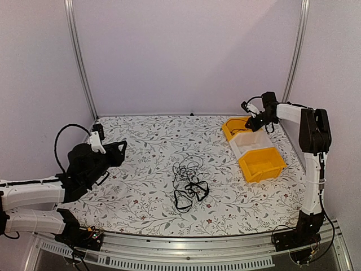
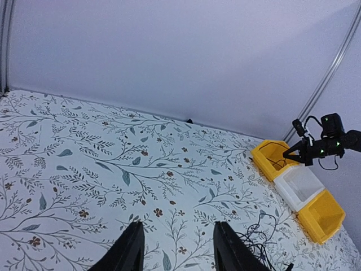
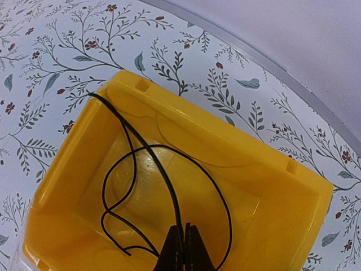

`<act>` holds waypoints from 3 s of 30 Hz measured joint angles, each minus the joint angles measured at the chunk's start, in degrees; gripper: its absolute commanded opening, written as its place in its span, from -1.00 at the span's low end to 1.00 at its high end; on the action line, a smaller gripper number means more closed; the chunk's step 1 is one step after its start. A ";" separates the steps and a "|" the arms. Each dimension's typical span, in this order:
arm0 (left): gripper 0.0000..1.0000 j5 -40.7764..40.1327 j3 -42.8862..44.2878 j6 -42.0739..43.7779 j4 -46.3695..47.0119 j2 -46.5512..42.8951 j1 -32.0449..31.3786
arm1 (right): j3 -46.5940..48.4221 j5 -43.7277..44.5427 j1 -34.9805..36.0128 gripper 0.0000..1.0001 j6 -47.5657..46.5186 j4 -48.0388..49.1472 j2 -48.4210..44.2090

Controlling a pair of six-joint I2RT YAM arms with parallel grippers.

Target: Untangle the cables

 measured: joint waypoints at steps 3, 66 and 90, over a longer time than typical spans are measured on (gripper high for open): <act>-0.18 0.37 0.02 0.00 0.00 1.05 0.00 | 2.12 0.79 0.00 -1.00 -0.04 -1.68 0.76; -0.29 58.58 1.42 -20.83 48.70 47.56 6.27 | -9.05 9.77 7.56 -1.00 -5.90 4.87 -10.67; -0.23 44.15 12.35 -2.40 9.01 29.24 -0.94 | -5.57 23.76 7.13 0.03 -9.53 -0.87 -7.69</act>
